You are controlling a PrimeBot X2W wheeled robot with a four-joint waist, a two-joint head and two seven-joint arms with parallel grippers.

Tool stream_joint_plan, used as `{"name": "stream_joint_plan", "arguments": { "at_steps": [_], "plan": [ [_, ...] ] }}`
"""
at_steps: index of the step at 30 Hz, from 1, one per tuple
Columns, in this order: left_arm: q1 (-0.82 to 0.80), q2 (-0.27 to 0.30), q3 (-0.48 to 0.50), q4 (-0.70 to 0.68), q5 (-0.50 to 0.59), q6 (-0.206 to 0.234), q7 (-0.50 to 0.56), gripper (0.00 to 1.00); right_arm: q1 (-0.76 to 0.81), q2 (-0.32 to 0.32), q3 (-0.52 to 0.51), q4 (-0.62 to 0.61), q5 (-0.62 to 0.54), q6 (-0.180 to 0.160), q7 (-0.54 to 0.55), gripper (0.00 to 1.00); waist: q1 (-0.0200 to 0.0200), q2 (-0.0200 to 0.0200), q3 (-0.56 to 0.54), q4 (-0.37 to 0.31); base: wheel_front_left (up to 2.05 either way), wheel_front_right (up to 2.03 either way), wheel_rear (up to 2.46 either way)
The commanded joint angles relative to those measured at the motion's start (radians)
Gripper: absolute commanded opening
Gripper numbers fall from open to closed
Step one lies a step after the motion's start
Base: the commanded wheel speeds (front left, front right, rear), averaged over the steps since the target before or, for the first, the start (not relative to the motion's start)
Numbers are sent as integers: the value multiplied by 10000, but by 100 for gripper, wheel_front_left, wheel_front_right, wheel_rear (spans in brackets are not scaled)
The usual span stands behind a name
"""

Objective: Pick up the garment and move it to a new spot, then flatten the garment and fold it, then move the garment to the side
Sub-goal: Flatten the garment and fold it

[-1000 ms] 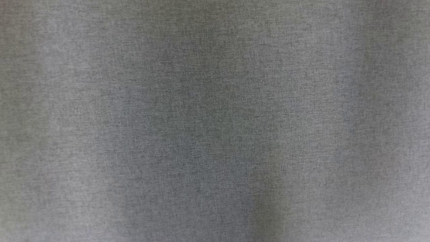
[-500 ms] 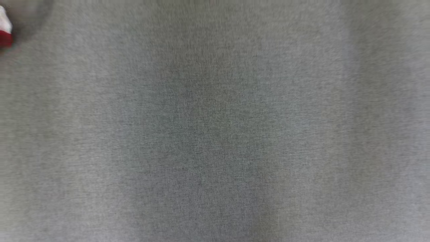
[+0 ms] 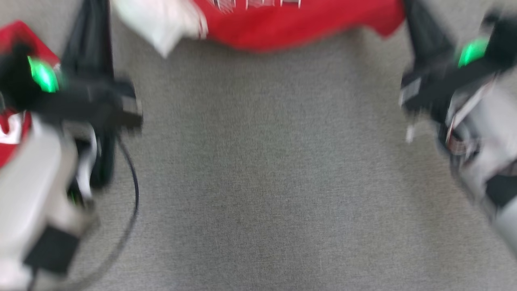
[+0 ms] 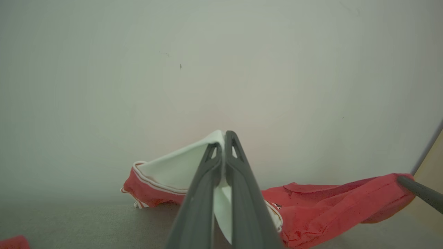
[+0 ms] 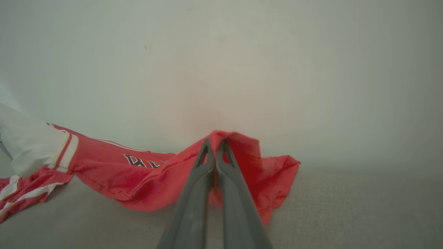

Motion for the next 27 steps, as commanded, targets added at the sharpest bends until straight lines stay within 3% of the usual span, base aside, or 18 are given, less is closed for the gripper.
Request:
{"name": "stream_joint_plan", "arguments": {
  "at_steps": [1,7,11,19,27],
  "plan": [
    [814,2,229,-489,-85,184,-30,0,699,-110,-34,-271,-113,-28,-40,0,3,2,-813,22,0,0,0],
    [3536,-294,804,-1732,33,583,-31,0,3020,-315,-615,-1104,-217,-28,-44,0,3,2,-1384,168,0,0,0],
    [5309,-665,1192,-2062,108,571,-30,0,4632,-512,-1059,-1571,-520,-28,46,0,3,2,-1815,335,0,0,0],
    [8041,-1858,1735,-1838,281,110,-31,0,7709,-418,-2597,-1964,-745,-28,228,0,3,2,-2649,813,0,0,0],
    [9602,-2555,1650,-1296,576,-246,-31,0,9985,-38,-3702,-2728,-1264,-28,908,0,3,2,-3276,1135,0,0,0]
  ]
}}
